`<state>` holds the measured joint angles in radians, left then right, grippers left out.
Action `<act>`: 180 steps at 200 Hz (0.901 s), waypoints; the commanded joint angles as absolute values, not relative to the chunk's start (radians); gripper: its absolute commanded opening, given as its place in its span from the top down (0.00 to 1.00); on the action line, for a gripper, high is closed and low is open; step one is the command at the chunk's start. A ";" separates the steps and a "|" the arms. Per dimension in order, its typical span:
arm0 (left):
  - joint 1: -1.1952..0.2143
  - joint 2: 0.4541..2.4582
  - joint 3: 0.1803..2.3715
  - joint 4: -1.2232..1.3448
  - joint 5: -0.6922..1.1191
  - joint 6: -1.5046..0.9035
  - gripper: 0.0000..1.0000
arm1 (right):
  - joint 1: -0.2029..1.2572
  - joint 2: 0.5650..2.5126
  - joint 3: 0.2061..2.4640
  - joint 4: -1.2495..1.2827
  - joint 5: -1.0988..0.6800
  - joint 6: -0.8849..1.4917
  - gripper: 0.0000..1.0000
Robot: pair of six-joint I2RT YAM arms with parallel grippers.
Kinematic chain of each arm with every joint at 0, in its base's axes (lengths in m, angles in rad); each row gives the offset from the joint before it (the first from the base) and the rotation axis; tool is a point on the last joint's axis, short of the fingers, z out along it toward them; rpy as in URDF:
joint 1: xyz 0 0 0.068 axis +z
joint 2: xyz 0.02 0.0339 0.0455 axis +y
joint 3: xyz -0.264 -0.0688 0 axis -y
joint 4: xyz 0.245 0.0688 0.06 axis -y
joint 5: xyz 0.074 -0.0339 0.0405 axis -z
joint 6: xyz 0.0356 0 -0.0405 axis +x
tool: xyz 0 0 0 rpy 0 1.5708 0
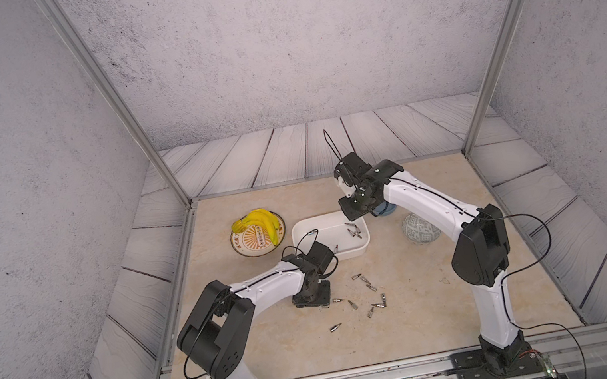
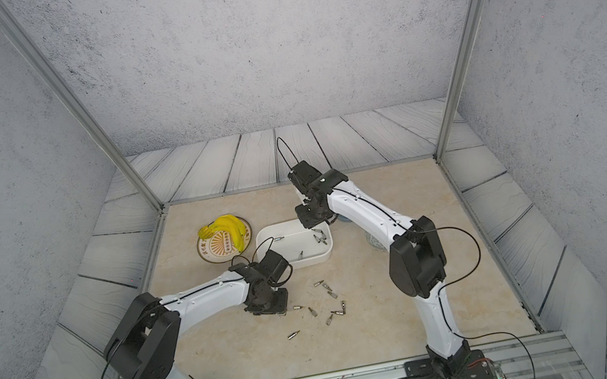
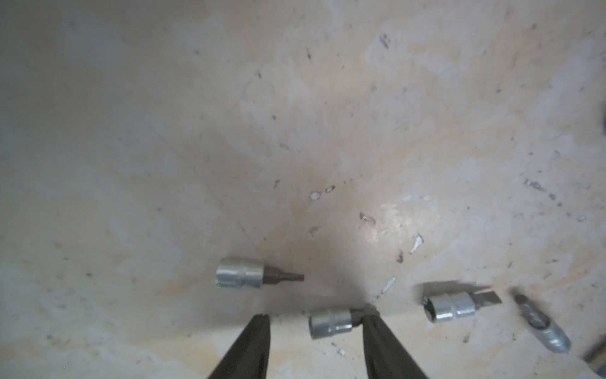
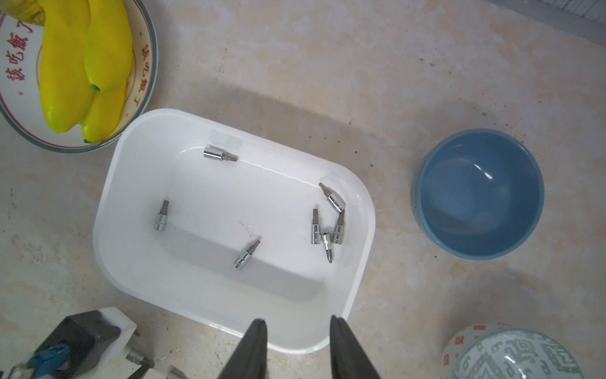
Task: Put the bit on the desktop into the storage box
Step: Pick up the screwdriver bit from the center of the board.
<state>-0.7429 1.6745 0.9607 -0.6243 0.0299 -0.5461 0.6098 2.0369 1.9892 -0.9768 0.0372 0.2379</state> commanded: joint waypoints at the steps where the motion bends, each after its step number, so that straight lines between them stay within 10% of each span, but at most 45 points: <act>1: -0.751 1.666 0.976 -0.647 0.028 -0.543 0.46 | 0.612 1.997 1.976 -0.996 0.057 0.233 0.63; 180: -0.758 1.647 0.974 -0.624 0.071 -0.522 0.45 | 0.612 1.938 1.927 -0.996 0.075 0.233 0.63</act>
<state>-0.7502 1.6428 0.9874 -0.6197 0.0555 -0.5385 0.6098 1.9724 1.9354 -0.9810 0.0586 0.2340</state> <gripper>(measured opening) 0.563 0.374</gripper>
